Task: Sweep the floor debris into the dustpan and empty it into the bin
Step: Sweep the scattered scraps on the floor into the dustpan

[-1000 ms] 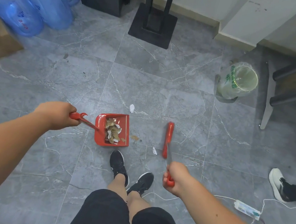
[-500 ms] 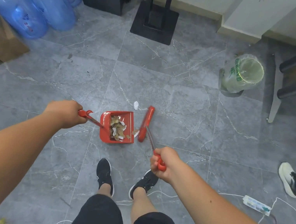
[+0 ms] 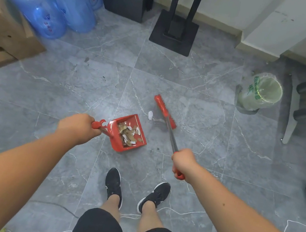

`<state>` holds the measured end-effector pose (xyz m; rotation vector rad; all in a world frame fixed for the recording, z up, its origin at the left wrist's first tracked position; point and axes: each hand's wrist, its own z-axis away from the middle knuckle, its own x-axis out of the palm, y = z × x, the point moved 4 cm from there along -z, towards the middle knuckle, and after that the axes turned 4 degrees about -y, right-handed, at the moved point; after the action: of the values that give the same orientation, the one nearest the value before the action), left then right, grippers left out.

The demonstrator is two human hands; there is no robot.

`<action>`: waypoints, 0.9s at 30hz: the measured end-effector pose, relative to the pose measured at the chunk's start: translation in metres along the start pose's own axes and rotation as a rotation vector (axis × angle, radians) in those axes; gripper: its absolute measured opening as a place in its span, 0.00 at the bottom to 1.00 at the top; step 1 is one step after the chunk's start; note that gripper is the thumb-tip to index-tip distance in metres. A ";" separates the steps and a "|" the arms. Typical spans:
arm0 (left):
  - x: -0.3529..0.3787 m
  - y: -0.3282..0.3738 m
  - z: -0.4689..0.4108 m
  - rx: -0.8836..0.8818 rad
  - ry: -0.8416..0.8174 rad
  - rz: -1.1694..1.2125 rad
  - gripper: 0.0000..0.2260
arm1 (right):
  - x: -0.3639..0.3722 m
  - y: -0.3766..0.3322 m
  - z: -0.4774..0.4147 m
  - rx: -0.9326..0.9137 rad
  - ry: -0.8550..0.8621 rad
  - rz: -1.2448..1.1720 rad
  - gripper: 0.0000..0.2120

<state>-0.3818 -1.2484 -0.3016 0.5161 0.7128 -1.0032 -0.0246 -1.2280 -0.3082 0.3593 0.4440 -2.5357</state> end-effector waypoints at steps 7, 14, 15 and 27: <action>0.002 0.005 -0.004 -0.046 0.024 0.092 0.18 | 0.033 -0.036 -0.028 -0.027 -0.027 0.232 0.10; 0.003 0.018 -0.003 -0.038 0.031 0.054 0.16 | 0.053 0.001 -0.003 0.033 -0.210 0.174 0.07; 0.002 0.018 -0.003 -0.038 0.029 0.054 0.16 | 0.048 0.003 0.004 0.040 -0.216 0.124 0.05; 0.000 0.015 -0.005 -0.020 0.038 0.077 0.20 | 0.042 -0.011 0.011 -0.014 -0.120 0.102 0.12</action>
<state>-0.3704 -1.2383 -0.3034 0.5424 0.7307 -0.9154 -0.0668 -1.2430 -0.3096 0.2169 0.3872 -2.4376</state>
